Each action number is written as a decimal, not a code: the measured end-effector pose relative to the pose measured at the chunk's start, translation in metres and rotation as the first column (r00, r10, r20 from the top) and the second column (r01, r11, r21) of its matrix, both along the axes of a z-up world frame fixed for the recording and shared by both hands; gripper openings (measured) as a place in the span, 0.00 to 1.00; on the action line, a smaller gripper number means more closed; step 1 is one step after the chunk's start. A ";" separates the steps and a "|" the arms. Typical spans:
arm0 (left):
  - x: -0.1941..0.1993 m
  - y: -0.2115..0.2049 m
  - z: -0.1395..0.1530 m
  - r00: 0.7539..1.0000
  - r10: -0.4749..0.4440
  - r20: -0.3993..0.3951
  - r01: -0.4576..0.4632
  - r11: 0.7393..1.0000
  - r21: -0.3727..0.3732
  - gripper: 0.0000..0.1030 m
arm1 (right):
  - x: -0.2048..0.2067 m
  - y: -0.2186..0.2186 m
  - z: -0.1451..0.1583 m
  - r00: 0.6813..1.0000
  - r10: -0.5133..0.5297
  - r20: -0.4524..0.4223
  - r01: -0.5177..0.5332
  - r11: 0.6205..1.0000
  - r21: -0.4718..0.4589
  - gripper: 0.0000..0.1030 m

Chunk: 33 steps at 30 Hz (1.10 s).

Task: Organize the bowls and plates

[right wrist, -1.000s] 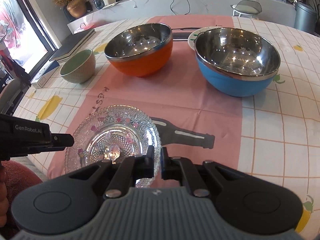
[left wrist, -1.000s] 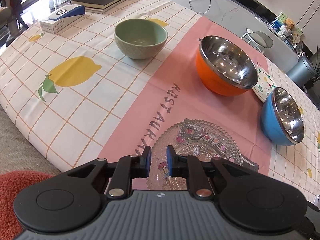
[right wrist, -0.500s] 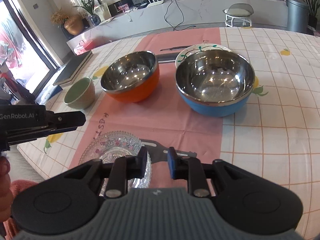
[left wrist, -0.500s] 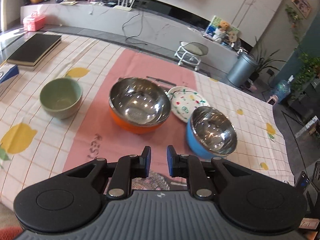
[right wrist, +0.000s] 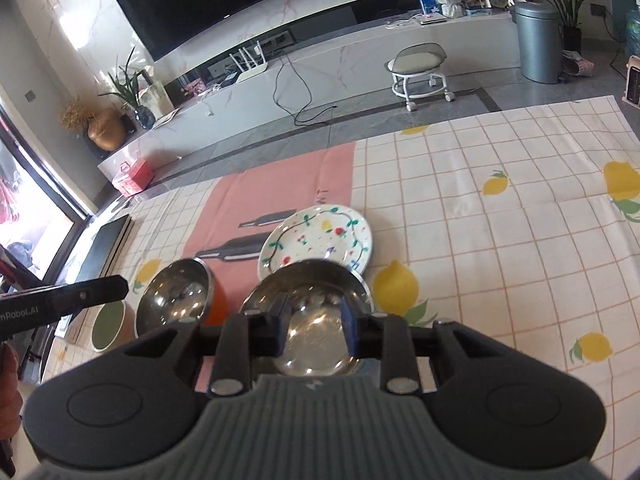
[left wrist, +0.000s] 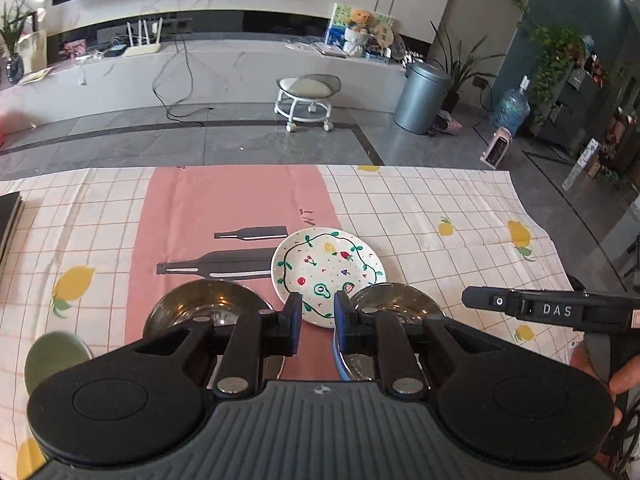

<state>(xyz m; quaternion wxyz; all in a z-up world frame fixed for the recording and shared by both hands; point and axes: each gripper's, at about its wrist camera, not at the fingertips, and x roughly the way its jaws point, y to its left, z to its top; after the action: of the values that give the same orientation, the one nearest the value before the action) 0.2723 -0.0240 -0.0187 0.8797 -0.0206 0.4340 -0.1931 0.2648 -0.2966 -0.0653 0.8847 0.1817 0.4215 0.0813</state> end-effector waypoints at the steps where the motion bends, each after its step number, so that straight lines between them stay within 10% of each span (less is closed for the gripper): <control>1: 0.010 0.000 -0.003 1.000 -0.013 -0.020 0.013 1.000 0.000 0.18 | 0.009 -0.004 -0.003 1.000 -0.001 -0.012 0.001 1.000 0.013 0.27; 9: 0.104 -0.001 -0.060 0.948 0.003 -0.317 -0.013 1.000 -0.027 0.18 | 0.087 -0.024 -0.052 0.985 -0.004 -0.171 0.026 0.991 0.129 0.27; 33: 0.171 -0.022 -0.133 0.891 -0.004 -0.455 0.049 0.995 0.088 0.20 | 0.139 -0.050 -0.124 0.948 0.018 -0.319 0.084 0.949 0.303 0.23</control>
<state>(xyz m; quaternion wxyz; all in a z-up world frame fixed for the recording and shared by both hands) 0.4430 -0.0456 -0.1518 0.7513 -0.0165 0.6365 -0.1735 0.4033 -0.3466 -0.1890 0.7665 0.3371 0.5370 0.1018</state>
